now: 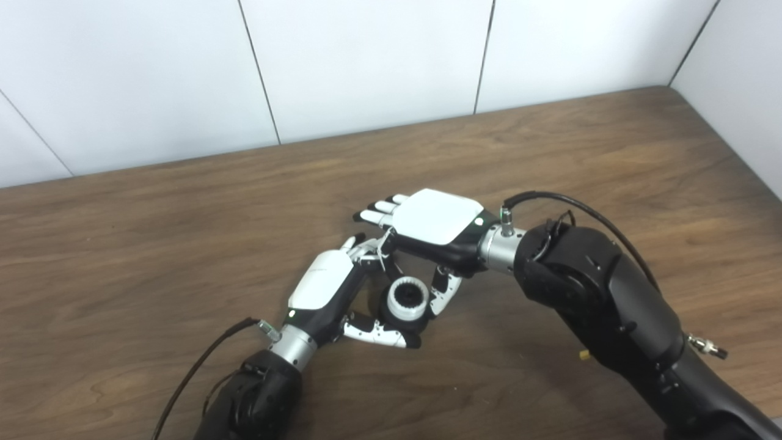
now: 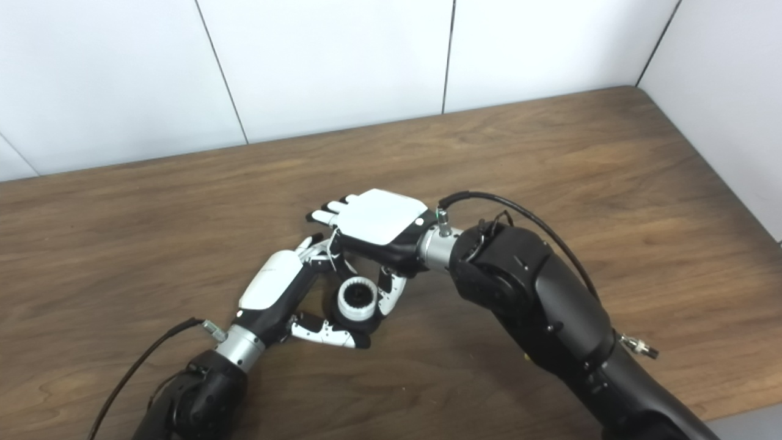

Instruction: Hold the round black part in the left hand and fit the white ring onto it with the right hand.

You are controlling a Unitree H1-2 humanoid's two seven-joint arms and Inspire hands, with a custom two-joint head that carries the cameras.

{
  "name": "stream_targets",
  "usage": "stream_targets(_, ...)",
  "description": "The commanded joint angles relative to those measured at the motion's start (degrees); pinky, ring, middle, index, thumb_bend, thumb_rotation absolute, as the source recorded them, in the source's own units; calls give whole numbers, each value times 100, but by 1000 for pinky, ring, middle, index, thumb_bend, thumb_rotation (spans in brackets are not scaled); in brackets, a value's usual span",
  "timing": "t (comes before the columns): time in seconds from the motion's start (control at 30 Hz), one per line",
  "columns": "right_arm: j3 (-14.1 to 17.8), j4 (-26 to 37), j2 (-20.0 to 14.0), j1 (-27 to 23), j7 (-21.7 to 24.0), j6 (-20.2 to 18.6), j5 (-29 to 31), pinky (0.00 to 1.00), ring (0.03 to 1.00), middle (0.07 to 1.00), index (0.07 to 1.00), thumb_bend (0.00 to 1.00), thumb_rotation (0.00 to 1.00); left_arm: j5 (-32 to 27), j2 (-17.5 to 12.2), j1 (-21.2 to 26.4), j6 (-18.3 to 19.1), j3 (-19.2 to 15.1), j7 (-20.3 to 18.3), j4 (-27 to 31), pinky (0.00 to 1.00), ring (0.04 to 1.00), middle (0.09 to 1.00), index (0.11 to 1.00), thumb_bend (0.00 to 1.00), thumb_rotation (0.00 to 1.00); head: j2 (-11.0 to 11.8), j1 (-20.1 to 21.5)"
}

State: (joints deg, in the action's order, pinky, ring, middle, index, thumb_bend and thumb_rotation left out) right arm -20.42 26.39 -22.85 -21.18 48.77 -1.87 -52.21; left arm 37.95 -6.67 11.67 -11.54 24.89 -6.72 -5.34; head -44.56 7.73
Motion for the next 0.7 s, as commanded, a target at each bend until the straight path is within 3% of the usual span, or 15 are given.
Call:
stream_targets(0.0,99,60,-53,-92,-62,-41,37,1000,1000,1000,496,516,142,-55,49,87,-55,-15,73,115,1000,902,912,478,512,47,-3,2)
stream_targets(0.03,110,77,-51,-101,-38,-73,41,1000,1000,1000,586,648,156,-56,52,86,-51,-16,75,115,1000,902,912,478,512,47,-3,2)
stream_targets(0.1,123,101,-46,-113,4,-124,50,1000,1000,1000,681,774,180,-47,56,84,-37,-16,74,119,1000,902,911,478,512,47,-4,8)
stream_targets(0.33,137,163,-54,-152,147,-271,105,1000,1000,1000,747,856,245,-25,60,84,-50,1,84,106,1000,901,913,478,512,47,5,-4)
stream_targets(0.67,116,185,-23,-158,209,-349,115,1000,1000,1000,762,904,273,-32,47,71,-67,-2,114,121,1000,900,908,478,512,47,14,-9)
